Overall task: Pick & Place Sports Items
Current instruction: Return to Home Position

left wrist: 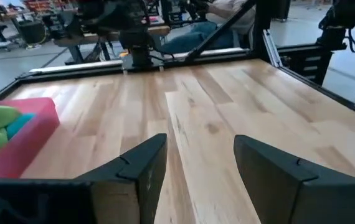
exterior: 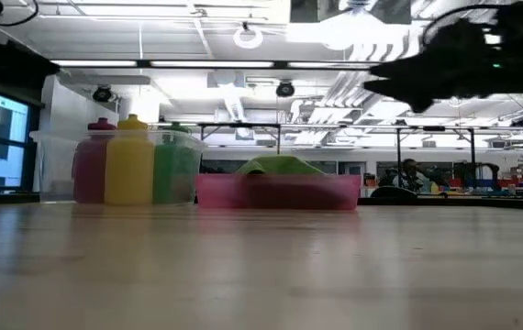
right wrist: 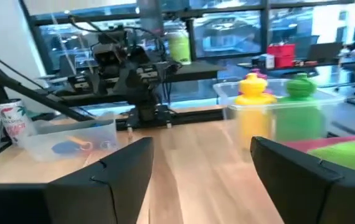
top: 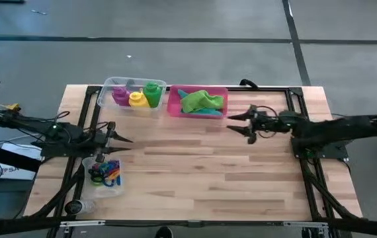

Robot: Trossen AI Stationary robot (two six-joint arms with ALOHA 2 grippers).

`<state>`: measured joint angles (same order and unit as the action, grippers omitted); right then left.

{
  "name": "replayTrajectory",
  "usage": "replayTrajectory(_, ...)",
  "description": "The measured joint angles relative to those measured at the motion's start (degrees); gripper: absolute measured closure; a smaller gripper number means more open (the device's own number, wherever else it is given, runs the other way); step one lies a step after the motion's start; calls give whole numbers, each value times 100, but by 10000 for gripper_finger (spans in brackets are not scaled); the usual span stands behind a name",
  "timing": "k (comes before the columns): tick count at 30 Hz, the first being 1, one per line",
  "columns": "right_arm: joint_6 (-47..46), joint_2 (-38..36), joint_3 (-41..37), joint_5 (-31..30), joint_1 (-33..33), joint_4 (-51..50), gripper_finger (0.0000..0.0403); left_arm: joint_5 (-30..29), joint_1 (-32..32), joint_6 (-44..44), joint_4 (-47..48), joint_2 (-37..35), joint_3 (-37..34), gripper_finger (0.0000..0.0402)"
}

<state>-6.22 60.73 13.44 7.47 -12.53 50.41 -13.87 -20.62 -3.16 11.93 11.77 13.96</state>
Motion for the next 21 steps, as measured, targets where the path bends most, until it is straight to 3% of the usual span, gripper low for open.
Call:
replayTrajectory(11,-20,-1760,-1231,-387,0,-121,188,4,0,17,-111,0,-111,249)
replayTrajectory(21,-147,-2928,-1294,-445,0,-1793,188,24,0,151,-597,0,-585,261)
